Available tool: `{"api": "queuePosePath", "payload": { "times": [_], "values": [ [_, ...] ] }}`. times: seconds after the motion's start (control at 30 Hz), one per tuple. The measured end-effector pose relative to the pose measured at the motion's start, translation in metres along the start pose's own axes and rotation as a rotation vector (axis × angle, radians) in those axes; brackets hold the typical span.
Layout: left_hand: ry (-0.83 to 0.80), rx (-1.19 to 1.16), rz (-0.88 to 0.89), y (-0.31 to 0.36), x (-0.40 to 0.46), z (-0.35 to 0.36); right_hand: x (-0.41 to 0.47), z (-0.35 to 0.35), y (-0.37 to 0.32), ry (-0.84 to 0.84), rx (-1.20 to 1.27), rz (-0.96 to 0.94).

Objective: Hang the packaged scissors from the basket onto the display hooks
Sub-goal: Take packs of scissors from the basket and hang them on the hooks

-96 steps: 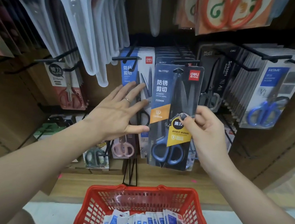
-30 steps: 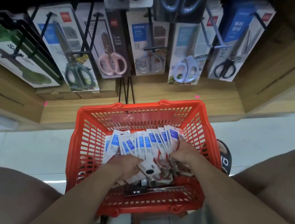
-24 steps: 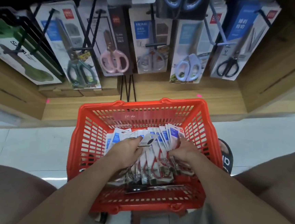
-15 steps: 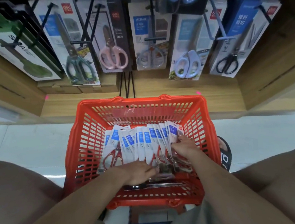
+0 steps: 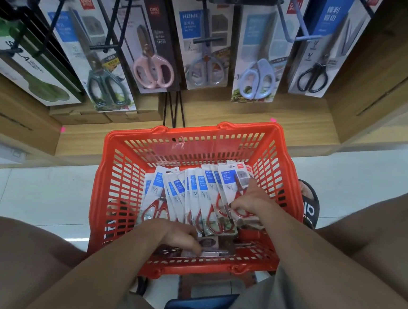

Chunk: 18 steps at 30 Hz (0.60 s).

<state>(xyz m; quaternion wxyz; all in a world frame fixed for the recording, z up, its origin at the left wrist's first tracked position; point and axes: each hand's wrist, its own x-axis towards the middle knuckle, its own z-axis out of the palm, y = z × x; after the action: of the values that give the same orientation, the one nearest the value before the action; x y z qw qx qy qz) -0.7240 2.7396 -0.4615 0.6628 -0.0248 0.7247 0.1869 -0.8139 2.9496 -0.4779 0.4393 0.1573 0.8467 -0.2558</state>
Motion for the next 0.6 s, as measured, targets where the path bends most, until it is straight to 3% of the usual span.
{"api": "queuePosePath", "payload": {
  "times": [0.23,0.37,0.6],
  "values": [
    [0.169,-0.032,0.011,-0.010,0.002,-0.005,0.000,-0.001,-0.004,0.059,-0.045,0.056],
    [0.176,-0.002,0.005,-0.012,-0.001,-0.014,-0.002,-0.001,-0.005,0.061,-0.067,0.055],
    [0.329,-0.337,0.160,-0.034,-0.017,-0.046,-0.001,-0.003,-0.003,0.035,-0.055,0.014]
  ]
}}
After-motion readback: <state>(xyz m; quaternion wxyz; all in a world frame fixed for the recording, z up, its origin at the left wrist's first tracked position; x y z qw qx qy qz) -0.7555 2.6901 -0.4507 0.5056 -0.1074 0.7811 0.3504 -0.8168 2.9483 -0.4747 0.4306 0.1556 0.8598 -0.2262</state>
